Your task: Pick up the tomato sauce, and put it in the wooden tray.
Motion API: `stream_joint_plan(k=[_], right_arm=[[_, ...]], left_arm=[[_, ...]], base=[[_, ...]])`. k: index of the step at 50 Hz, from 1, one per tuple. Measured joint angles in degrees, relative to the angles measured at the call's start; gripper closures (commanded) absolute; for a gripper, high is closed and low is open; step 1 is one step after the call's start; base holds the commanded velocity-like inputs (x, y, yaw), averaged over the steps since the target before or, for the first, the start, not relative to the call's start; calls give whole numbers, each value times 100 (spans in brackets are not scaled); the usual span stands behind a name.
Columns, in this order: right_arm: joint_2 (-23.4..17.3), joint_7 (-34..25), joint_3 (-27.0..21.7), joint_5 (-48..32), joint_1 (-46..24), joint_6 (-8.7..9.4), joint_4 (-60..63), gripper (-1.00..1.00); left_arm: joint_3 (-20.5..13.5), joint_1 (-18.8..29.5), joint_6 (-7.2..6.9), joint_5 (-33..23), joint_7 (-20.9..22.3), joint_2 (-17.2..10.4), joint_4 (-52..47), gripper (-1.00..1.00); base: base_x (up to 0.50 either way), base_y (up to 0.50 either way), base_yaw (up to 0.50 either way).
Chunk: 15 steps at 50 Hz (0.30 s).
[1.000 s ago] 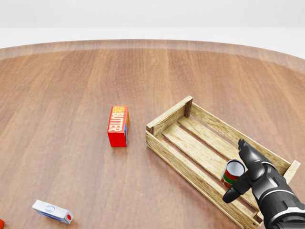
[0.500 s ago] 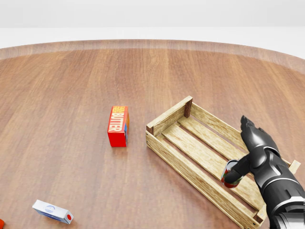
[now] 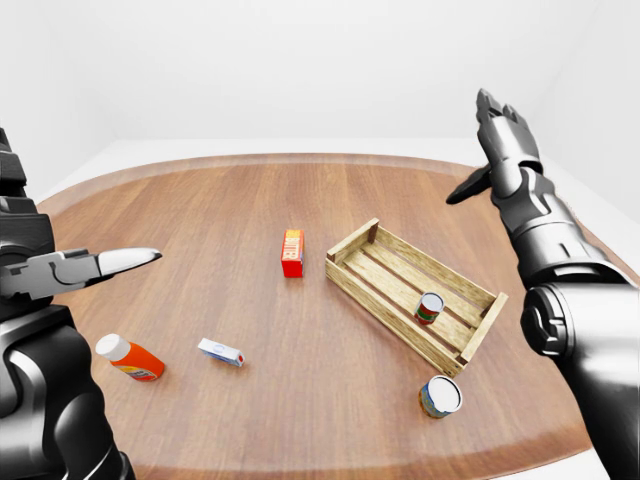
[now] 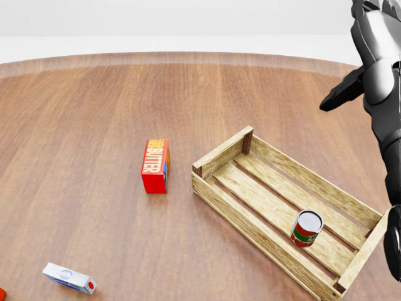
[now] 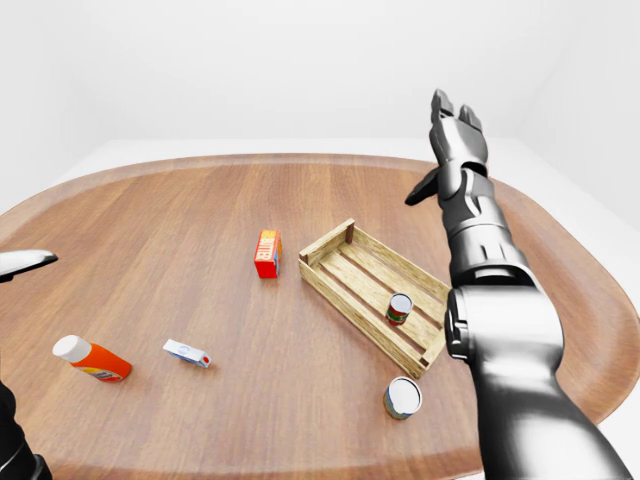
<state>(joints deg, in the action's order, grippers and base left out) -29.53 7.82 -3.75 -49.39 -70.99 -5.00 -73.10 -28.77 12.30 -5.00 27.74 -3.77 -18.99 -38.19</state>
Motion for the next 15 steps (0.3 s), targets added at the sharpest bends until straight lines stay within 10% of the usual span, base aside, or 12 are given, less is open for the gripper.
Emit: stream_joint_plan(k=[15], right_arm=[[-286, 1071, 110, -462, -656, 0, 502, -100]], left_arm=[[-9, -2, 0, 17, -8, -4, -27, -100]], base=[[0, 0, 0]])
